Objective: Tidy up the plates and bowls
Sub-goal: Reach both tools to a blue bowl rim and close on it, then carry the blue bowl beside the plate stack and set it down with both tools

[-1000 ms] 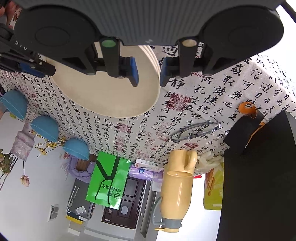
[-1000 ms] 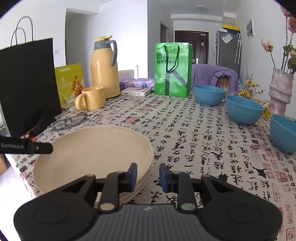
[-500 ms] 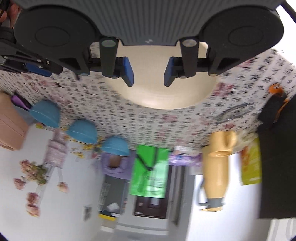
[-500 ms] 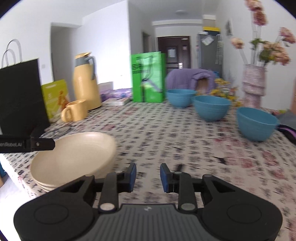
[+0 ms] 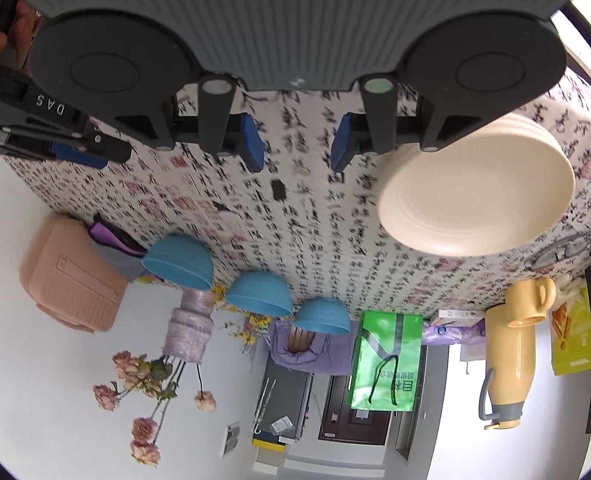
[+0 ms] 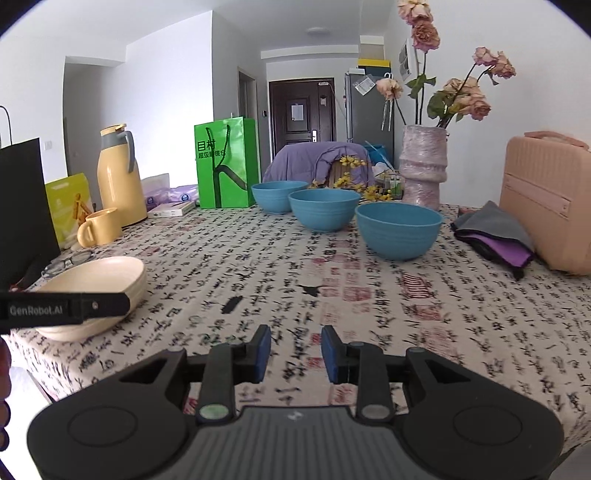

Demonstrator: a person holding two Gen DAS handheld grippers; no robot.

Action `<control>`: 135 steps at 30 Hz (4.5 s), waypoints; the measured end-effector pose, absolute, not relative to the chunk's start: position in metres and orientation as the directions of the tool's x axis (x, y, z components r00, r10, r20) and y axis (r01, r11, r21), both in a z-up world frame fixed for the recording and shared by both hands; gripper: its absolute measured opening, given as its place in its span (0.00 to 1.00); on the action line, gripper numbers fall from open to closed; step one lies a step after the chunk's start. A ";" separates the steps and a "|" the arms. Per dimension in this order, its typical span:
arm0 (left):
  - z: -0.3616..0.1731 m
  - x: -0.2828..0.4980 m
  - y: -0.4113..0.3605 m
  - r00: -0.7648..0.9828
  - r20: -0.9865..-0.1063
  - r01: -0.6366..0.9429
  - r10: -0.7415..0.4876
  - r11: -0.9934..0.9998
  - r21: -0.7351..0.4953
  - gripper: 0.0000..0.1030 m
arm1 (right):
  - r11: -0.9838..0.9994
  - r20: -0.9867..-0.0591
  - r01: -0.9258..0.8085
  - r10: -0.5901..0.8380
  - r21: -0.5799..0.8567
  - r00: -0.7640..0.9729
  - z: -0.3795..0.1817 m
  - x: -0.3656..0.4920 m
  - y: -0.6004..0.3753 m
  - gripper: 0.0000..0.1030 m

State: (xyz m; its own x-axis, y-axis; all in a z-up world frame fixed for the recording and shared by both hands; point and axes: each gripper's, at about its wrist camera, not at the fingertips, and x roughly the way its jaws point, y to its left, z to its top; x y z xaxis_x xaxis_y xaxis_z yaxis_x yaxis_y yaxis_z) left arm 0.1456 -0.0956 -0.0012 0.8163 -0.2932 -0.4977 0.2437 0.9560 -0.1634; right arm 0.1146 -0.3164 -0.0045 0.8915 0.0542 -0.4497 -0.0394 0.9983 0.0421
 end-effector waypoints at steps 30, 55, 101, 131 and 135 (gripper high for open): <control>0.035 0.379 -0.259 0.729 -0.521 0.396 -0.444 0.894 -0.209 0.49 | 0.954 -0.440 0.176 -0.053 0.243 0.896 0.023 0.293 -0.482 0.48; -0.005 0.466 -0.308 0.588 -0.650 0.352 -0.482 0.876 -0.331 0.15 | 0.943 -0.543 0.226 -0.060 0.244 0.838 0.002 0.389 -0.518 0.12; 0.011 0.223 -0.094 0.735 -0.617 0.098 -0.281 0.944 -0.314 0.15 | 0.966 -0.560 -0.068 0.201 0.249 0.804 0.003 0.209 -0.318 0.14; 0.031 0.184 -0.078 0.847 -0.467 0.226 -0.254 0.967 -0.116 0.57 | 0.977 -0.458 -0.131 0.195 0.167 0.868 0.018 0.180 -0.311 0.36; 0.027 0.159 -0.077 0.845 -0.468 0.228 -0.259 0.966 -0.123 0.67 | 0.985 -0.377 -0.148 0.172 0.091 0.910 0.019 0.148 -0.307 0.57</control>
